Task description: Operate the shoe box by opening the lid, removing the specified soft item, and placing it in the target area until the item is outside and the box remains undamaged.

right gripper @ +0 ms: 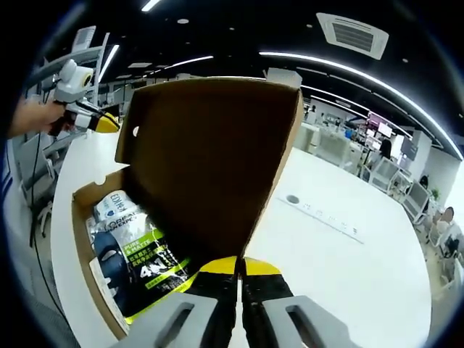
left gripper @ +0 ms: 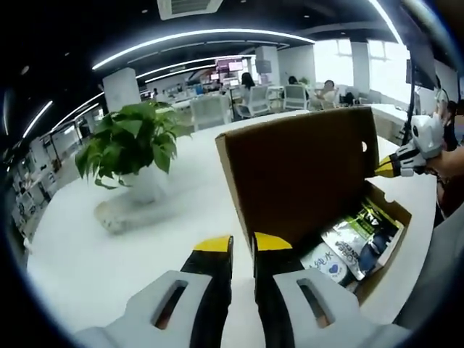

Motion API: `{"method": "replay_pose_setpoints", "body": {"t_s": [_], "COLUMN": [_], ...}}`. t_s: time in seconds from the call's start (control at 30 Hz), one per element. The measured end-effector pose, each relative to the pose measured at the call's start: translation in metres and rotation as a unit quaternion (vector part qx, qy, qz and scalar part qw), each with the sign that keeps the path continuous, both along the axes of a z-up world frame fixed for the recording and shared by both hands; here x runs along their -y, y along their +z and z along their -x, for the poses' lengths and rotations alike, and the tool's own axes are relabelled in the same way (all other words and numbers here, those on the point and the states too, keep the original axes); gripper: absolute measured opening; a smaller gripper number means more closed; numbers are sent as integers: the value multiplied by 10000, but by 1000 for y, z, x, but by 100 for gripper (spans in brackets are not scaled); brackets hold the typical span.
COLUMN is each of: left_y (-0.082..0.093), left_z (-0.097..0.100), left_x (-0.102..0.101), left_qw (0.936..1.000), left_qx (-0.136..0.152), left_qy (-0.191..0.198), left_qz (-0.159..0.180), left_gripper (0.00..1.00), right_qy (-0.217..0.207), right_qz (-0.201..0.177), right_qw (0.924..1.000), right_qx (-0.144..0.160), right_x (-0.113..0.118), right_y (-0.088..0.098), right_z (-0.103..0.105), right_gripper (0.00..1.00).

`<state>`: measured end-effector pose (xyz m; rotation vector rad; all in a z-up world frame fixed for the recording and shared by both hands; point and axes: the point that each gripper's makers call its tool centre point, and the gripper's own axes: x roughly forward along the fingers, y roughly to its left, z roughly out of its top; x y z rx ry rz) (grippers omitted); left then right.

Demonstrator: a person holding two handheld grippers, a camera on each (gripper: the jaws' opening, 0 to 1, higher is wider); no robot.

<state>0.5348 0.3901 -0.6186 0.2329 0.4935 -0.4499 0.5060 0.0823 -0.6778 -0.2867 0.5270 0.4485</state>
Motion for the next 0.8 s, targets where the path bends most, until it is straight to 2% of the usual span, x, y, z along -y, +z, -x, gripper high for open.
{"method": "replay_pose_setpoints", "body": {"t_s": [0.43,0.8], "left_y": [-34,-53], "left_z": [1,0], "left_x": [1,5], "left_qw": [9994,9983], "left_qx": [-320,-528], "left_qy": [47,89], "left_qz": [-130,-209], "left_gripper": [8,7], "right_qy": [-55,-95], "right_qz": [-46,-100], "right_qw": [10000,9999], "right_qx": [-26,-62], "right_x": [0,-1], "right_y": [0,2], "right_z": [-2,-3], "right_gripper": [0,0]}}
